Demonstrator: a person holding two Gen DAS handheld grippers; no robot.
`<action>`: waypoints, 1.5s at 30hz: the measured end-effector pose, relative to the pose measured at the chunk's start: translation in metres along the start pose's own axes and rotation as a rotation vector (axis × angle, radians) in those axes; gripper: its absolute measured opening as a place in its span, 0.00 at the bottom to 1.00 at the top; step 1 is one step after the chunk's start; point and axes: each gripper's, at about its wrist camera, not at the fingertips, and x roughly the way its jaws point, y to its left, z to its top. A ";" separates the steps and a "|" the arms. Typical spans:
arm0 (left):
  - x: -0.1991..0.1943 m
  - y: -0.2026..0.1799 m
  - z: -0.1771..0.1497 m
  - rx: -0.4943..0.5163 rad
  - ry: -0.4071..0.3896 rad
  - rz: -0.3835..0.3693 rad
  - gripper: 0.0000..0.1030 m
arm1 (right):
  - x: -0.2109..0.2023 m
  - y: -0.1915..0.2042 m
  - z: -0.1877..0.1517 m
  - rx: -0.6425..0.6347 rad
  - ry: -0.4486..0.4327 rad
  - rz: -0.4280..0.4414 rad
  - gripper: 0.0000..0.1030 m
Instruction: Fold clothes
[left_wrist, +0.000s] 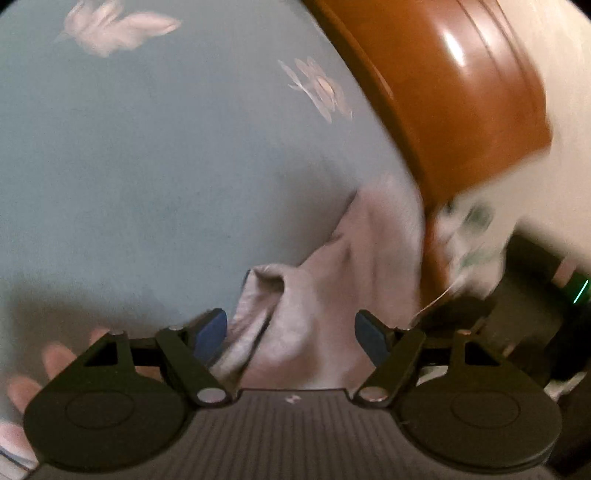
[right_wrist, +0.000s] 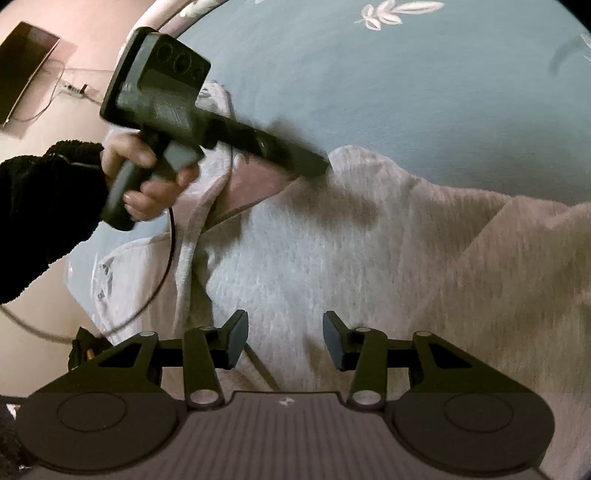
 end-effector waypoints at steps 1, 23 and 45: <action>-0.002 -0.005 -0.001 0.015 -0.011 0.015 0.73 | -0.004 -0.001 0.003 -0.007 -0.015 -0.007 0.48; -0.010 -0.005 -0.068 -0.305 -0.237 -0.034 0.74 | 0.054 -0.108 0.138 -0.135 0.239 0.274 0.35; -0.009 -0.010 -0.049 -0.193 -0.060 0.240 0.66 | 0.008 -0.092 0.113 -0.110 0.021 0.017 0.34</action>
